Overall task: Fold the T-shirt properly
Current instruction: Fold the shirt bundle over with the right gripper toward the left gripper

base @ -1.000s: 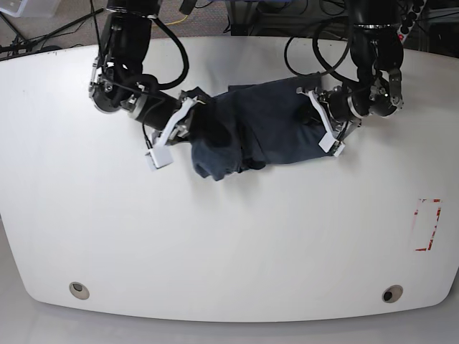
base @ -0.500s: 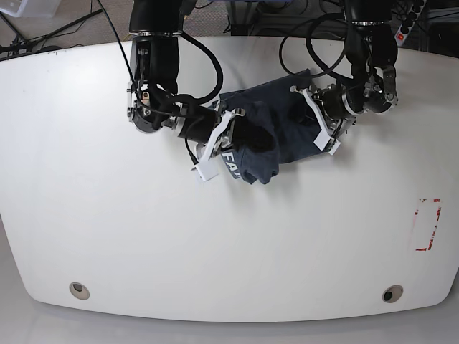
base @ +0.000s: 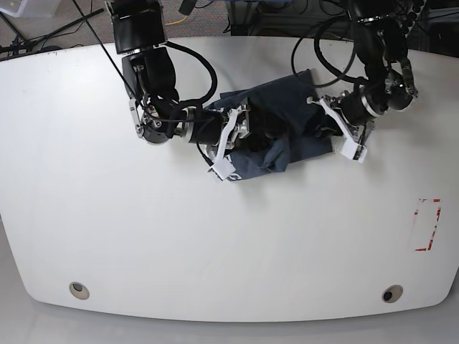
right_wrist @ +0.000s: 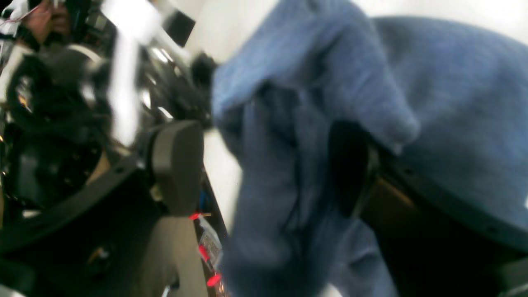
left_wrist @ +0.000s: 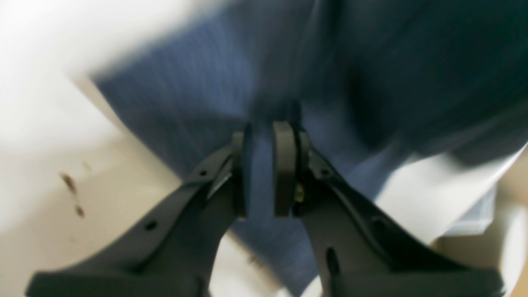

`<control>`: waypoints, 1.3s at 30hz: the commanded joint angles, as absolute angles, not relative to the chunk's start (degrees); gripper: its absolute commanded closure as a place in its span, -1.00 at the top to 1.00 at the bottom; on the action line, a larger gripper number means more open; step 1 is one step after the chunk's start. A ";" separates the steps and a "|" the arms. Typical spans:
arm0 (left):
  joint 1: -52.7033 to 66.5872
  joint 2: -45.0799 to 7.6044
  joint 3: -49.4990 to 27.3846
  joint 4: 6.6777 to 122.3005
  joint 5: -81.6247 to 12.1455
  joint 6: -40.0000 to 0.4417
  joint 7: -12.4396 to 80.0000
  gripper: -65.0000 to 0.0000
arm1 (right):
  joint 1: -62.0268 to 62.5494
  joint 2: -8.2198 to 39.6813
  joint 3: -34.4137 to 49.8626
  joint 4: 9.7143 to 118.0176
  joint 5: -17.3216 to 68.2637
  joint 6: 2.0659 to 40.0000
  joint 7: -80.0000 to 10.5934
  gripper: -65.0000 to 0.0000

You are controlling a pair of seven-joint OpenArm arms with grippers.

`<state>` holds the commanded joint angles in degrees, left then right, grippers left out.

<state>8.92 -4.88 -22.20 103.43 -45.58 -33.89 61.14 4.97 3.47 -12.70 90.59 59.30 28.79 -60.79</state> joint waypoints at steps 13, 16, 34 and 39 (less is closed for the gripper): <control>19.82 -20.09 -40.48 106.51 -54.46 -38.29 61.14 -0.74 | 4.97 -6.46 -22.29 91.65 39.34 28.79 -60.79 0.40; 21.41 -22.64 -42.51 106.51 -54.46 -40.00 61.14 -0.74 | 5.05 -6.46 -23.96 95.87 39.34 28.79 -60.79 0.40; 21.32 -23.60 -37.93 106.68 -44.62 -40.00 60.97 -0.74 | 4.79 0.92 -15.52 102.90 38.81 29.32 -60.70 0.40; 21.41 -23.52 -37.93 106.68 -44.62 -40.00 60.97 -0.74 | 5.32 -0.84 -19.12 95.34 38.81 29.32 -55.16 0.40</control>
<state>21.41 -23.52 -37.93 106.68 -44.62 -40.00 60.97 5.32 -0.84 -19.12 95.34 38.81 29.32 -55.16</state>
